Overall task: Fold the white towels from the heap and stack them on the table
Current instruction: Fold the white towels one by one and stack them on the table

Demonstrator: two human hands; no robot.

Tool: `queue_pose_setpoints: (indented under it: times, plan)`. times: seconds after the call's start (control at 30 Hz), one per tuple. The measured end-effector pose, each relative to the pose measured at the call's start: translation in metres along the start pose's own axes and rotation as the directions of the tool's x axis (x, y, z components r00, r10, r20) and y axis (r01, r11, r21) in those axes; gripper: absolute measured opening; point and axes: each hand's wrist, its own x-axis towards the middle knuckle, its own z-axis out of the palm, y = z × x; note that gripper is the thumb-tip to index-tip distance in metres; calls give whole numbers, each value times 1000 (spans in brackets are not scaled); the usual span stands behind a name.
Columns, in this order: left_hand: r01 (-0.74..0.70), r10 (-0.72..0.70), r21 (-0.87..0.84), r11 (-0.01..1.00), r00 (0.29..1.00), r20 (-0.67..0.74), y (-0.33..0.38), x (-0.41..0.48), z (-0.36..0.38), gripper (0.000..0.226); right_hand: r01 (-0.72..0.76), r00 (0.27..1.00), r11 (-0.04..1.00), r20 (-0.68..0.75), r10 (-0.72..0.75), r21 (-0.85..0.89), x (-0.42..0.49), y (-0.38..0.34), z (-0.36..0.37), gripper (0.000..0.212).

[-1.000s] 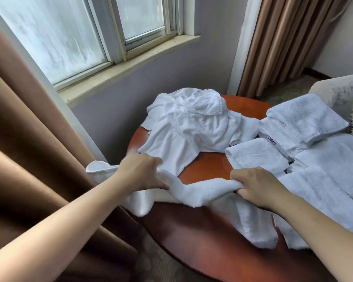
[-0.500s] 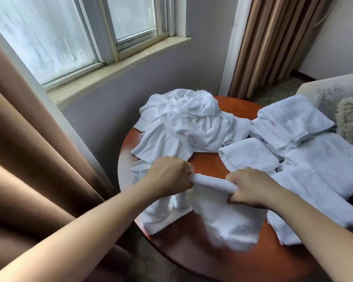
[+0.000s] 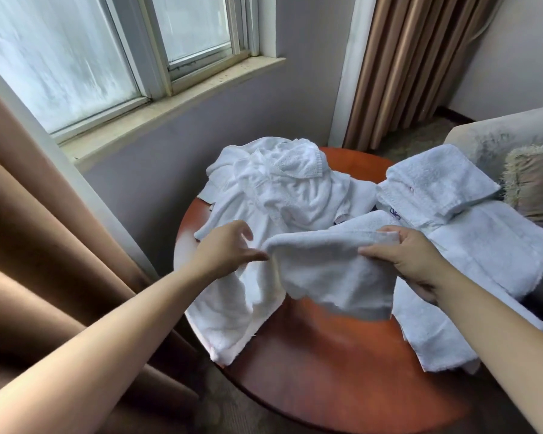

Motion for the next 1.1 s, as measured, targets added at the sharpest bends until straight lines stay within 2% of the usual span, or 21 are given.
queue_pose_setpoints:
  times: [0.07, 0.17, 0.23, 0.3, 0.4, 0.5, 0.6, 0.63, 0.7, 0.73, 0.83, 0.97, 1.1]
  plan:
    - [110, -105, -130, 985, 993, 47, -1, 3, -8, 51, -31, 994, 992, -104, 44, 120, 2, -2, 0, 13]
    - [266, -202, -333, 905, 956, 213, 0, 2, -18, 50, -50, 968, 980, -234, 95, 191, 7, -6, -5, 15]
    - [330, -232, -545, 771, 942, 242, 3, 0, -17, 51, -71, 942, 970, -303, 142, 234, 12, -8, -8, 19]
    - [351, -294, -731, 585, 932, 212, 10, -6, -13, 38, -92, 919, 962, -350, 181, 256, 15, -13, -7, 18]
    - [366, -398, -861, 354, 892, 216, 33, -16, -11, 17, -136, 934, 977, -308, 182, 166, 13, -21, 6, 15]
    - [288, -330, -930, 230, 922, 204, 59, -26, -13, 10, -142, 975, 987, -160, 151, 69, 4, -31, 37, 12]
    - [203, -210, -963, 180, 964, 164, 85, -37, -10, 14, -91, 994, 995, -53, 92, 33, -10, -40, 75, 13]
    - [177, -169, -971, 164, 974, 149, 92, -41, -9, 15, -61, 998, 996, -27, 62, 60, -13, -42, 86, 19]
    - [129, -132, -978, 165, 985, 108, 100, -45, -9, 16, -10, 999, 996, -30, 13, 93, -18, -44, 99, 46]
    - [110, -137, -978, 178, 987, 86, 101, -47, -10, 16, 44, 997, 997, -58, -40, 69, -19, -44, 101, 47]
    - [88, -170, -971, 224, 984, 50, 95, -49, -12, 16, 214, 961, 976, -172, -217, -32, -18, -41, 95, 18]
    - [88, -177, -959, 270, 983, 40, 88, -54, -10, 14, 296, 901, 955, -326, -286, -19, -14, -43, 84, 13]
    - [80, -121, -962, 261, 991, 49, 88, -56, -5, 12, 365, 893, 919, -223, -391, -149, -24, -43, 90, 14]
